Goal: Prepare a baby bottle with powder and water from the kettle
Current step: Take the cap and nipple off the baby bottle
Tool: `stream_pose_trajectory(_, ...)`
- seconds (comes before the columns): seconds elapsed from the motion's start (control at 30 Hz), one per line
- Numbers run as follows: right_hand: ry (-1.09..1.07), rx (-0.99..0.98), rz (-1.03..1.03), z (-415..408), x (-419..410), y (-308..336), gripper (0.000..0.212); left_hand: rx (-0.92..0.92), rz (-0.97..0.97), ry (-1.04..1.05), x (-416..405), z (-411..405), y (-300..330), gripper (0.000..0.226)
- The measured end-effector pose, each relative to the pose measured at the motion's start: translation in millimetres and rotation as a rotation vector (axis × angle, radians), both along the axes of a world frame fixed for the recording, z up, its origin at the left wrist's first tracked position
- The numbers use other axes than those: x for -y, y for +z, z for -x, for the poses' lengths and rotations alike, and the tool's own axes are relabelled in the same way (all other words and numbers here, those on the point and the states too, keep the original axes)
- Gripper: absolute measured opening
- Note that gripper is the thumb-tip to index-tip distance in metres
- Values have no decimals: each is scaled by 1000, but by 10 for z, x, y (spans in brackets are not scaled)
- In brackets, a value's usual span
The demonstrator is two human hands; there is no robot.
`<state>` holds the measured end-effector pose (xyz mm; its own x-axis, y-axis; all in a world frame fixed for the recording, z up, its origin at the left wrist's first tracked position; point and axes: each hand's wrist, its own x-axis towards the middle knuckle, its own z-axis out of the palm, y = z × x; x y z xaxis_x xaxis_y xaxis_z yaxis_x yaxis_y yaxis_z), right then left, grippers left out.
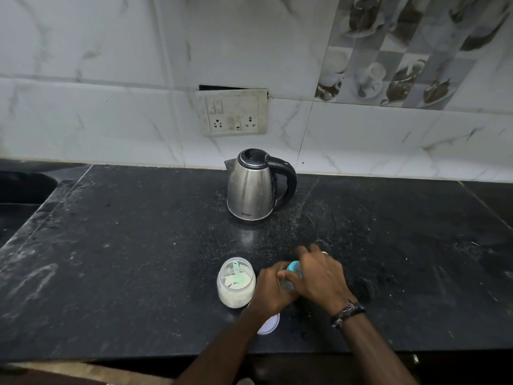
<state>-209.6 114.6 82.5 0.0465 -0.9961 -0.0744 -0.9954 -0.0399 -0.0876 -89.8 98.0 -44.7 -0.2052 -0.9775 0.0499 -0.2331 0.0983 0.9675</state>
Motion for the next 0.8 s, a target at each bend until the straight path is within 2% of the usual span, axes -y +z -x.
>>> stream_pose_trajectory(0.13, 84, 68, -78, 28, 15, -4, 38, 2, -10, -9, 8, -7, -34, 49)
stream_pose_trajectory(0.23, 144, 155, -137, 70, 27, 47, 48, 0, -2, -11, 15, -14, -40, 53)
stream_pose_trajectory(0.33, 54, 50, -42, 18, 4, 44, 60, -6, 14, 5, 11, -14, -46, 48)
stream_pose_trajectory(0.4, -25, -46, 1, -36, 8, 30, 61, 5, 20, 6, 16, -11, -38, 45)
stream_pose_trajectory(0.53, -8, -76, -2, -54, 33, 2, 45, 18, 9, 7, 10, -9, -25, 51)
stream_pose_trajectory(0.63, 100, -1, 2, 33, 57, 6, 34, 3, -18, 0, 10, -16, -55, 55)
stream_pose_trajectory(0.7, 131, 75, -11, 136, 66, 17, 35, -15, -28, -3, 7, -25, -57, 54)
stream_pose_trajectory(0.8, 63, 329, -33, 350, 13, 9, 38, -20, -14, 4, 0, -26, -53, 54)
